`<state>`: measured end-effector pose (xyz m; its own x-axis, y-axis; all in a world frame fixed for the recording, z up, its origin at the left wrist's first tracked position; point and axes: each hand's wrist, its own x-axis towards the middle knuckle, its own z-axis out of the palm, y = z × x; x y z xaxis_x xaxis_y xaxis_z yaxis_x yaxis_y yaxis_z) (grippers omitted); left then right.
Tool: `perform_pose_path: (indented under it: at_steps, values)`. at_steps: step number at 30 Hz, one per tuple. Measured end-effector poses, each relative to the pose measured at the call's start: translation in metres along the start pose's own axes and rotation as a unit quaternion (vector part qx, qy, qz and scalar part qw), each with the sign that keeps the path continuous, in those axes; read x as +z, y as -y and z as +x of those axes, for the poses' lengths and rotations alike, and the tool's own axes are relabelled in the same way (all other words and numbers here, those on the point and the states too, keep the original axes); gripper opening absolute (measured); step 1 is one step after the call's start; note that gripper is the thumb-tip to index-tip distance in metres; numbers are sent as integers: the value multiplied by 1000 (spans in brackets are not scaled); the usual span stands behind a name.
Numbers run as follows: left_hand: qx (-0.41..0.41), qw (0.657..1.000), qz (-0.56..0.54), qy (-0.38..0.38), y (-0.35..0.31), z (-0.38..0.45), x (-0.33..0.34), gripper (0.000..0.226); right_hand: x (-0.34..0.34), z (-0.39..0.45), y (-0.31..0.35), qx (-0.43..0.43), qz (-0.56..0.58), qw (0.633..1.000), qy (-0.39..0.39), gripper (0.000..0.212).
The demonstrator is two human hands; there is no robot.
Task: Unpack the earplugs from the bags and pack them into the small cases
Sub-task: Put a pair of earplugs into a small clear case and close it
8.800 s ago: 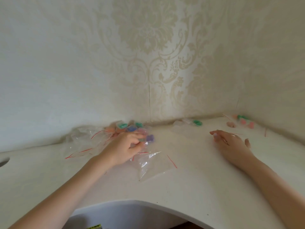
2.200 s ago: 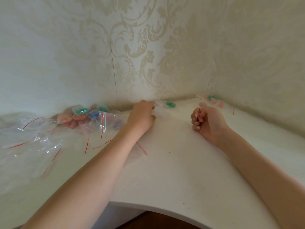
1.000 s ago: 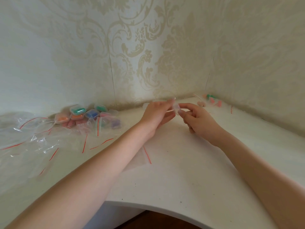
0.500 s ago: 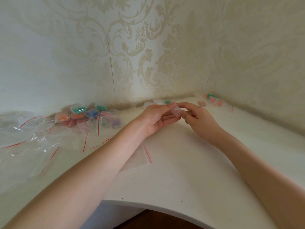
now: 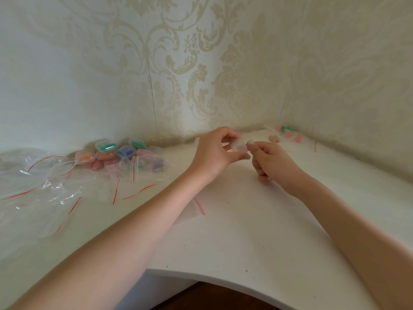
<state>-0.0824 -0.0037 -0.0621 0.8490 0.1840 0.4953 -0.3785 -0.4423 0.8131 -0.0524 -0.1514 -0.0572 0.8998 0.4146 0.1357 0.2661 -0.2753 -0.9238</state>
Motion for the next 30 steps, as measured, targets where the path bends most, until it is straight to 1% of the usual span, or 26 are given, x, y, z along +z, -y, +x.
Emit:
perform_pose_path:
  at_steps: [2, 4, 7, 11, 14, 16, 17, 18, 19, 20, 21, 24, 28, 30]
  values:
    - [43, 999, 29, 3, 2, -2, 2, 35, 1, -1, 1, 7, -13, 1000, 12, 48]
    - [59, 998, 36, 9, 3, -2, 3, 32, 2, -2, 4, 18, -21, 1000, 14, 41]
    - [59, 997, 36, 31, 3, -3, 3, 28, 2, -2, 5, 43, 11, 999, 5, 38]
    - [49, 997, 49, 40, 5, -1, 5, 29, 2, 0, 3, 65, 56, 996, 2, 35]
    - [36, 999, 4, 35, -1, -2, 5, 25, 1, 2, 2, 85, 114, 990, -15, 44]
    - [18, 999, -41, 17, -8, -2, 5, 28, -1, 2, 1, 94, 159, 982, -24, 55]
    - [6, 998, -61, 5, -11, -2, 5, 29, -2, 2, 1, 96, 174, 980, -30, 57]
    - [-8, 997, -78, -2, -13, -1, 4, 30, -3, 3, 1, 98, 186, 977, -39, 53]
    - [-24, 996, -91, -2, -13, 0, 2, 30, -5, 4, 0, 99, 196, 974, -52, 44]
    - [-45, 994, -103, 7, -13, 0, 1, 29, -6, 5, 0, 102, 206, 971, -66, 37]
    - [-73, 990, -117, 24, -12, 0, 1, 26, -8, 6, -2, 105, 217, 967, -77, 33]
    - [-168, 967, -171, 92, -11, -4, 4, 26, -12, 9, -4, 112, 228, 964, -83, 35]
    - [-207, 954, -170, 138, -7, -9, 9, 38, -12, 7, -4, 88, 134, 984, -71, 39]
    - [-239, 936, -203, 159, -7, -10, 9, 38, -10, 7, -4, 85, 129, 985, -75, 44]
